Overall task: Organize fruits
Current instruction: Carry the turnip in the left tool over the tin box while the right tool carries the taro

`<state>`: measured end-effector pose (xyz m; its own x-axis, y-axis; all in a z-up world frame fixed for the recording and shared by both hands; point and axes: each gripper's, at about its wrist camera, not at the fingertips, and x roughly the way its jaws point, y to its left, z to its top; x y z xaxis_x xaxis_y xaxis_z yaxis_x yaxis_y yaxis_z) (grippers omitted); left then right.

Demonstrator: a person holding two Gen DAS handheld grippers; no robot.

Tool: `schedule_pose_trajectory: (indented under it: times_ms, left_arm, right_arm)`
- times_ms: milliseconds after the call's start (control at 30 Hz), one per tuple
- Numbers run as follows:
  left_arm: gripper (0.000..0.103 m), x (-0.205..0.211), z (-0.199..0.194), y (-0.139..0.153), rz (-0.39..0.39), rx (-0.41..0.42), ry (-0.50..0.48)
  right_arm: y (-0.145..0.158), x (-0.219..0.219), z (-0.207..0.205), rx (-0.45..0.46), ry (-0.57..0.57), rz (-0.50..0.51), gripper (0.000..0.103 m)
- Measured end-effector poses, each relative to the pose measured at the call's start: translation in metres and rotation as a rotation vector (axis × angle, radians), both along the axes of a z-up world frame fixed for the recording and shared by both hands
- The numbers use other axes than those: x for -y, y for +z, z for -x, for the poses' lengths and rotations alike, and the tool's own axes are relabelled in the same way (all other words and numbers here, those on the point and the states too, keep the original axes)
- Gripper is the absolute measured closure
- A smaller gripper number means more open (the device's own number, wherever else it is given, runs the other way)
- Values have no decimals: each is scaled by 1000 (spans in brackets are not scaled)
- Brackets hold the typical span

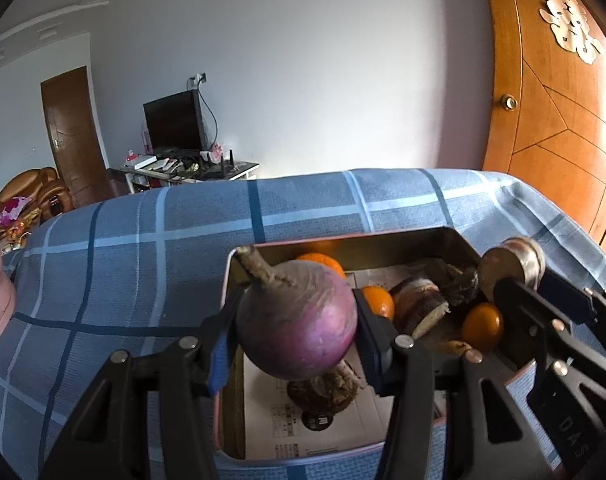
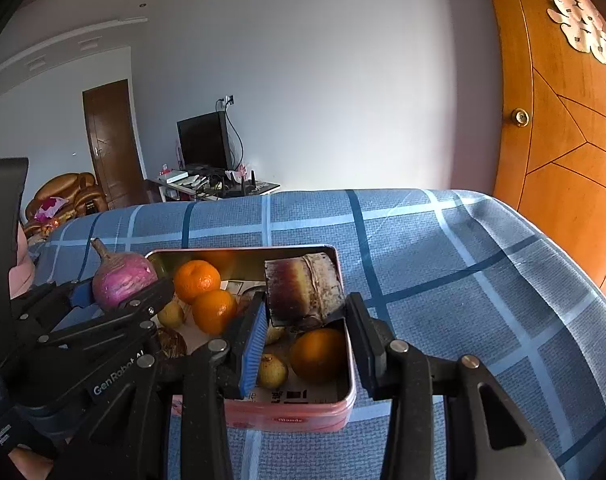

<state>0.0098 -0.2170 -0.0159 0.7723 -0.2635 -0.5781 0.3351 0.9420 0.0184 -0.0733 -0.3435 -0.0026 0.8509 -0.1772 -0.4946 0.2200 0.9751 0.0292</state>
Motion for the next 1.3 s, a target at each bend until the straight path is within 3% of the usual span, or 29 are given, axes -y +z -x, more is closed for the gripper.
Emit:
schedule_pose_trajectory:
  times_ms: [400,800,1000,1300]
  left_arm:
    - [49,1,-2,-2,-2,-14,7]
    - [49,0,1,7,29,6,-5]
    - [49,-1,-10,11,56,-23,14]
    - [49,0,-37,16,60,-47,50]
  right_arm:
    - [-3,-5,-8,-23,17,25,62]
    - [9,-6,-4,57,0,34,62]
    - [17,-9,-20,88,-4,45,62]
    - [18,4,-45,60,-11,-24,62]
